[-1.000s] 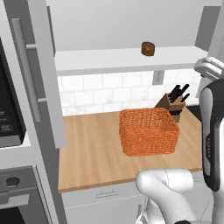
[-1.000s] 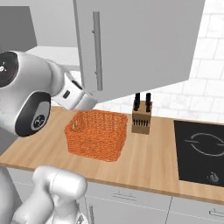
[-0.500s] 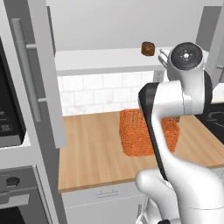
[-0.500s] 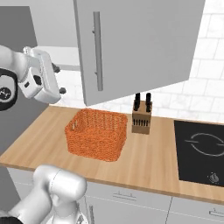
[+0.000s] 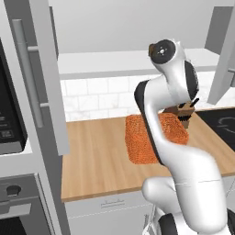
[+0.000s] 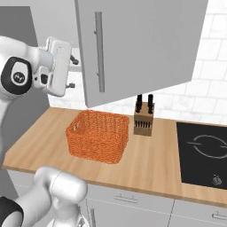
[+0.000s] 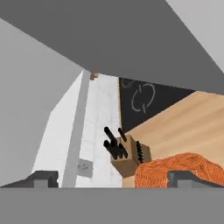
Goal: Open the cabinet, pick up the bread from the cabinet and place it in the basket. Then move the basket to the dining counter.
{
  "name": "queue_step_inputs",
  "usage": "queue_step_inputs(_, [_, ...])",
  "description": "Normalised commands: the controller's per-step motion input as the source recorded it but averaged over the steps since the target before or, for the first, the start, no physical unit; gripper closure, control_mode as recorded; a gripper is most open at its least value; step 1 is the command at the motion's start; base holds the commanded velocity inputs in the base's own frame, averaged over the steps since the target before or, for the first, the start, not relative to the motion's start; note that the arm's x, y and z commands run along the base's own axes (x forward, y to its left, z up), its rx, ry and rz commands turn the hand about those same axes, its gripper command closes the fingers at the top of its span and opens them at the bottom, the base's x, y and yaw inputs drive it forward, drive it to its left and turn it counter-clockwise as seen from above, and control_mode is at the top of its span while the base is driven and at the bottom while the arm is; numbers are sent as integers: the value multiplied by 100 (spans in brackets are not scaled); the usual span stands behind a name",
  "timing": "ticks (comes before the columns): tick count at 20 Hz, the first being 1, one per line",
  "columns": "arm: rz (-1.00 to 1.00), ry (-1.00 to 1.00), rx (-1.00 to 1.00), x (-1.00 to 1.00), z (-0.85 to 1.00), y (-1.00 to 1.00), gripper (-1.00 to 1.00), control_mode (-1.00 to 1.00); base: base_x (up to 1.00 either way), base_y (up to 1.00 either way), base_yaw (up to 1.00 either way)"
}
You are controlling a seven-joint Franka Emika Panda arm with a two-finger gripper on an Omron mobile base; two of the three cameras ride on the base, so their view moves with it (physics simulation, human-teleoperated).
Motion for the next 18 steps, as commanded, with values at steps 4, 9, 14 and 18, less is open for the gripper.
queue_step_inputs(4, [-38,-35,27,76,0,-25,-100,-100,0,0,0])
queue_step_inputs(9, [-41,-33,16,66,0,-38,-100,-100,0,0,0])
queue_step_inputs(14, [-44,-29,19,22,0,-42,-100,-100,0,0,0])
queue_step_inputs(18, [-47,-23,20,2,-6,-54,-100,-100,0,0,0])
